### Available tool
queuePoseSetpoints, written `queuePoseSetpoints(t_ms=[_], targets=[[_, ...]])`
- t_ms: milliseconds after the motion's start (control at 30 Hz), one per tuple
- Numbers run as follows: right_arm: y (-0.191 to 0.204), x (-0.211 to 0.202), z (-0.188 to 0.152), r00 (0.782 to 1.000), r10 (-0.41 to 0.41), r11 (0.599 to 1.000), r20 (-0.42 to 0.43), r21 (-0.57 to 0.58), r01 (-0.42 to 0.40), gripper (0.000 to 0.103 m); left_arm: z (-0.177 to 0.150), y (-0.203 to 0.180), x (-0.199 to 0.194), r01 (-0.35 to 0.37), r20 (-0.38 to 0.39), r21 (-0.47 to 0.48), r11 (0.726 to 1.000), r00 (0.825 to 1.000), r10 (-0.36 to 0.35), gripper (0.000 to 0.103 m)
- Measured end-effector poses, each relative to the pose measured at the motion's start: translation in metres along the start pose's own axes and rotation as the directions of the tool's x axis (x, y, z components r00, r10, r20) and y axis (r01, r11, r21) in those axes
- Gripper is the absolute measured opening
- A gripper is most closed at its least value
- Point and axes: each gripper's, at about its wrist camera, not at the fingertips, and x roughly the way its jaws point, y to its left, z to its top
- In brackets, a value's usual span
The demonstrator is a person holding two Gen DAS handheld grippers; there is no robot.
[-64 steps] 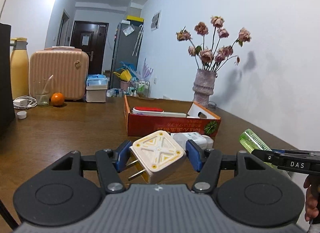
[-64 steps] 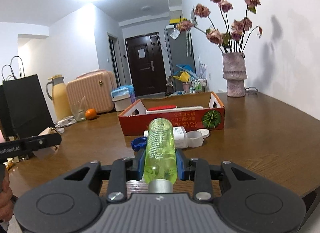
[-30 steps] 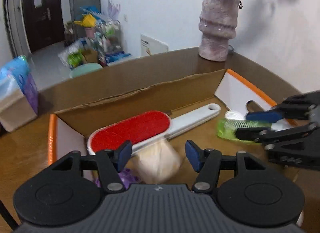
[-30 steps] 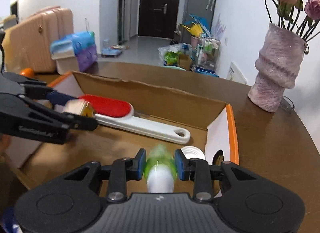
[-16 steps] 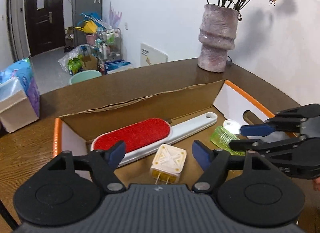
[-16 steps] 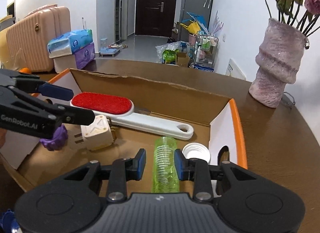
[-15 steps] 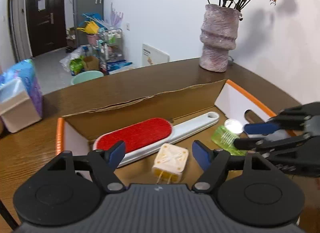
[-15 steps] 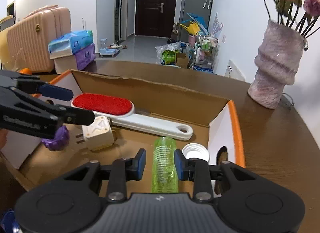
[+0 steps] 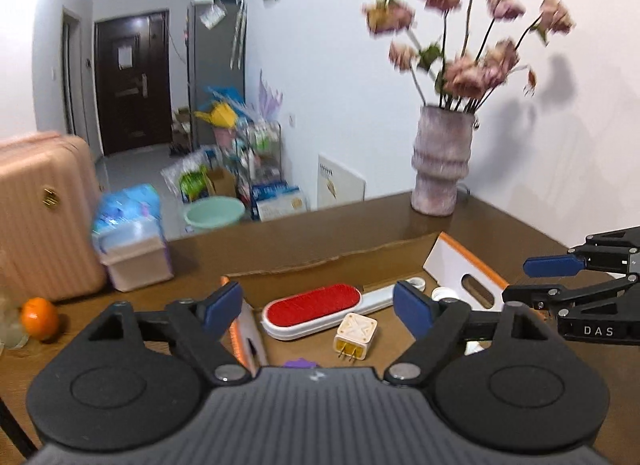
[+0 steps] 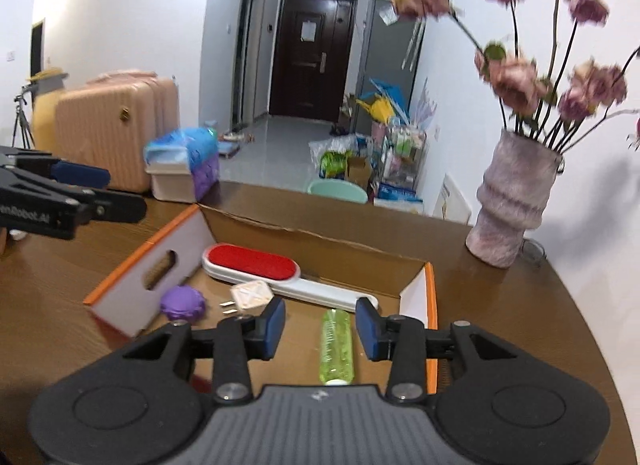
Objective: Organize rigid objects
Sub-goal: 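Carry the adapter into the box and open the left gripper while the right gripper drops the spray bottle there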
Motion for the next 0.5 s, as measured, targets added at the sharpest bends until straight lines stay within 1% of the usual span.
queuePoseSetpoints(t_ms=[33,133,200,267,333,400,500], targets=[[0.003,-0.008,0.000,1.000,0.001,1.000,0.008,0.000,-0.001,0.039,-0.001,-0.001,-0.011,-0.003,0.013,0.001,1.000,1.000,0.003,0.090],[0.013,-0.032,-0.004,0.999,0.001,1.000,0.046,0.007,-0.001,0.043,-0.007,-0.002,-0.040,-0.009,0.051,-0.015,1.000,0.999,0.010,0.091],[0.018,-0.049,-0.012,0.994,0.024,1.000,0.103,0.006,-0.024,0.045,-0.016,-0.004,-0.058,-0.005,0.078,-0.034,0.999,0.997,0.008,0.093],[0.024,-0.063,-0.020,0.990,0.024,1.000,0.141,0.011,-0.026,0.052,-0.025,-0.007,-0.072,0.004,0.108,-0.040,0.999,0.994,0.000,0.101],[0.029,-0.075,-0.029,0.984,0.006,1.000,0.180,0.025,-0.011,0.055,-0.036,-0.013,-0.082,0.014,0.122,-0.019,1.000,0.992,-0.012,0.103],[0.032,-0.083,-0.039,0.980,-0.009,0.999,0.198,0.050,-0.001,0.058,-0.048,-0.020,-0.092,0.011,0.132,-0.005,1.000,0.991,-0.010,0.103],[0.034,-0.092,-0.058,0.973,-0.017,0.995,0.231,0.098,-0.006,0.063,-0.071,-0.028,-0.107,0.002,0.177,-0.022,1.000,0.984,0.002,0.103]])
